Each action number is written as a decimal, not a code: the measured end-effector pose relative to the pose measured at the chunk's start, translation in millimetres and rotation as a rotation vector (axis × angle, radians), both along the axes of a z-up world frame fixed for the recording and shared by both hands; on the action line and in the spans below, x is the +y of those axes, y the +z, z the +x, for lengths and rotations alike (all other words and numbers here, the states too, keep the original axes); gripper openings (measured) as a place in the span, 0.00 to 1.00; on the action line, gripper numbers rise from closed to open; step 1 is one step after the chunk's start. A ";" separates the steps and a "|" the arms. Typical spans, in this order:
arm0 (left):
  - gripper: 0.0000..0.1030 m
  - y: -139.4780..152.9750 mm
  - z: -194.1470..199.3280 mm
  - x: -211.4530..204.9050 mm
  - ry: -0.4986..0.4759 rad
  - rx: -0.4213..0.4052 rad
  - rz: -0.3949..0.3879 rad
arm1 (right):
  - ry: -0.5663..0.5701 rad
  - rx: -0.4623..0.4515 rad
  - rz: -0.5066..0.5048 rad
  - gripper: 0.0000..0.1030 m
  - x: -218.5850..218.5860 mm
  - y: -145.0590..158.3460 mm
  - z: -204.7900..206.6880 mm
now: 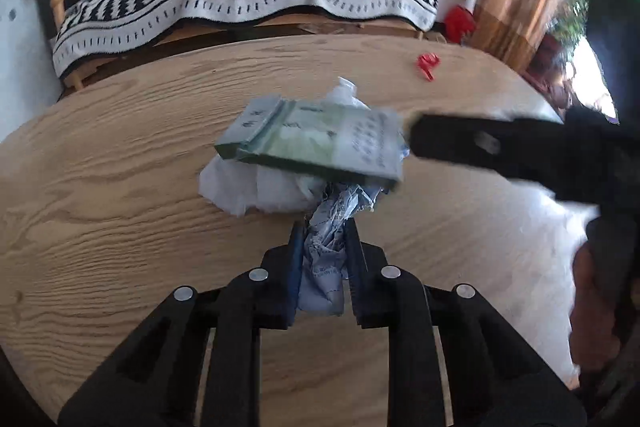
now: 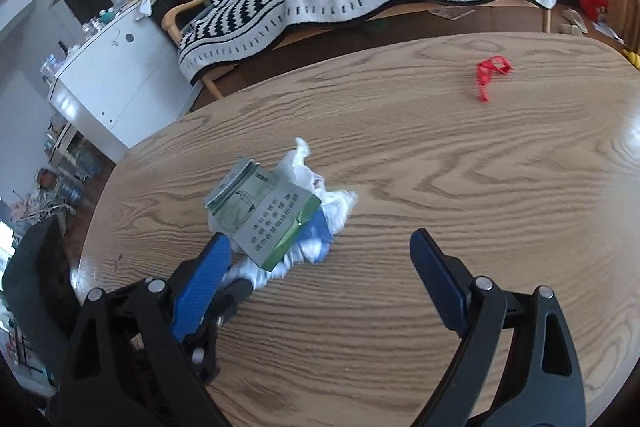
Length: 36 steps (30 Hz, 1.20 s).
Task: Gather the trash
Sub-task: 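Grasp the blue crumpled wrapper with the left tool while the right tool grasps the cigarette pack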
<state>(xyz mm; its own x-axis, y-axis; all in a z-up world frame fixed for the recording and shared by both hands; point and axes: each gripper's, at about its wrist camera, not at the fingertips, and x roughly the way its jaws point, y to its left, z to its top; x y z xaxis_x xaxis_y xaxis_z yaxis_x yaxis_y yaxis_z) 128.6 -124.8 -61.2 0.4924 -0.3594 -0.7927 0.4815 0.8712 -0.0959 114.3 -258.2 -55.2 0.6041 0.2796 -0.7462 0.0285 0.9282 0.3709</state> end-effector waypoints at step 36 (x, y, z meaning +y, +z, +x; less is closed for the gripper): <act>0.19 35.9 -11.9 111.0 0.235 0.040 -0.137 | 0.280 -0.072 -0.205 0.59 58.9 12.3 -12.1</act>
<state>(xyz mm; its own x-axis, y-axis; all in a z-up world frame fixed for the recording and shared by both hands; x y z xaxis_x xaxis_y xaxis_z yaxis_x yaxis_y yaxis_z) 116.7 -13.8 -25.3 0.5444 -0.3440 -0.7650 0.2613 0.9362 -0.2351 102.2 -199.3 -42.9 0.5783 0.2904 -0.7624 -0.2565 0.9518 0.1679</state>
